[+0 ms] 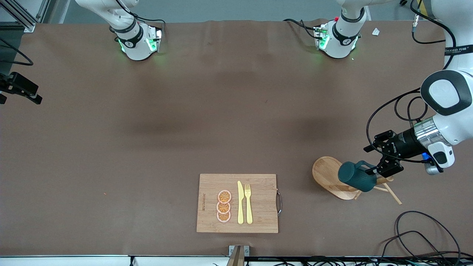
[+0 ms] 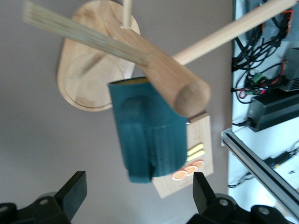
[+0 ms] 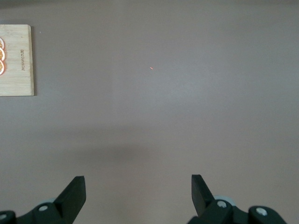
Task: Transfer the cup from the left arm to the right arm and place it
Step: 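Reach the left gripper to the teal mug on the wooden stand, then close the left gripper on the teal mug's body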
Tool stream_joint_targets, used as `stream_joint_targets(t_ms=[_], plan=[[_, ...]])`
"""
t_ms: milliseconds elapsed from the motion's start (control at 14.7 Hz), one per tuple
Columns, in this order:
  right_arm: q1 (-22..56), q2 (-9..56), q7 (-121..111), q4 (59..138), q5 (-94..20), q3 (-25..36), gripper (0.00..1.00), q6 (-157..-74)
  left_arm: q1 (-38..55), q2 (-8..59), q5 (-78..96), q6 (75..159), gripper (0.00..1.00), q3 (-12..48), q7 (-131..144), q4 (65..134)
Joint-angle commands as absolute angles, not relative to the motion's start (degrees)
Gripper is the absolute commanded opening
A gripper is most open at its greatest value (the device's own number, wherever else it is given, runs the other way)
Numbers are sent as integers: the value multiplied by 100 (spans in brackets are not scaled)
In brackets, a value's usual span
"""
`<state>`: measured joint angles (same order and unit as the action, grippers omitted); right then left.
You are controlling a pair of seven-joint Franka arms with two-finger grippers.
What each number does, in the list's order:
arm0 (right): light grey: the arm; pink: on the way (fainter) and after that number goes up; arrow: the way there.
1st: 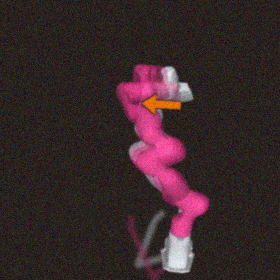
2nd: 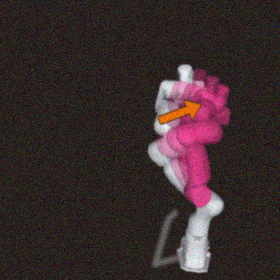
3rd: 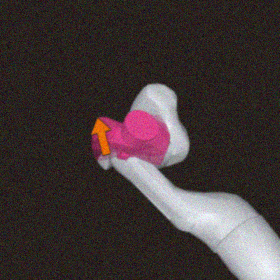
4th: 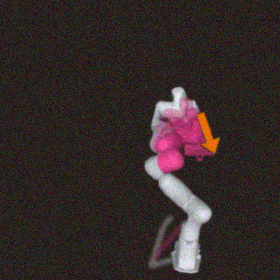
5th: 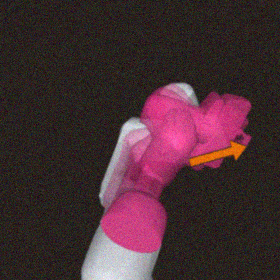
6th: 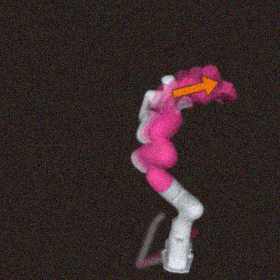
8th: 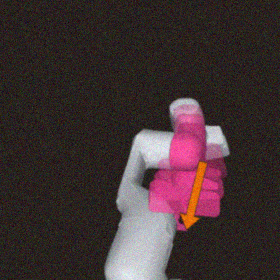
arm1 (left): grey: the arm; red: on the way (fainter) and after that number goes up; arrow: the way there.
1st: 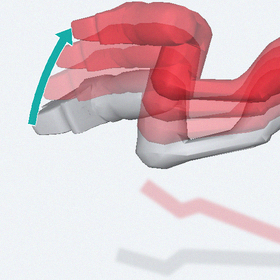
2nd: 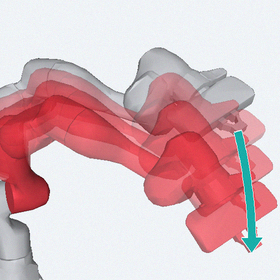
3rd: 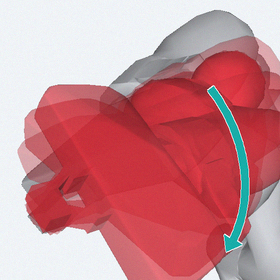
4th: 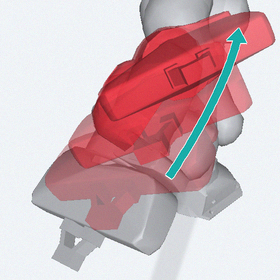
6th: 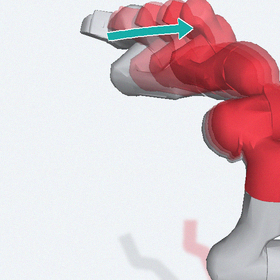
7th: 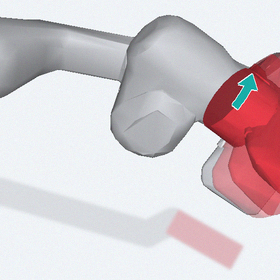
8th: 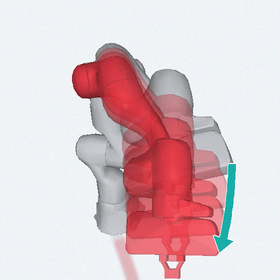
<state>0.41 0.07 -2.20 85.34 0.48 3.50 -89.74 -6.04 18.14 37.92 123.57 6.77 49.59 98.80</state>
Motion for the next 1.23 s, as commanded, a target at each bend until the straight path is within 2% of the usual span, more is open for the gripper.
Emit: stream_joint_targets(t_ms=[0,409,1159], plan=[[-62,-88,-290,8631,132,272,100,-8947,-554,2056,4025,12454,100,677,5062,9650],[-70,-88,-299,8640,132,272,100,-8956,-519,2416,3964,12516,100,677,5071,9334],[-141,-88,-308,8648,114,272,100,-8956,-501,2636,3964,12533,100,685,5063,9316]])
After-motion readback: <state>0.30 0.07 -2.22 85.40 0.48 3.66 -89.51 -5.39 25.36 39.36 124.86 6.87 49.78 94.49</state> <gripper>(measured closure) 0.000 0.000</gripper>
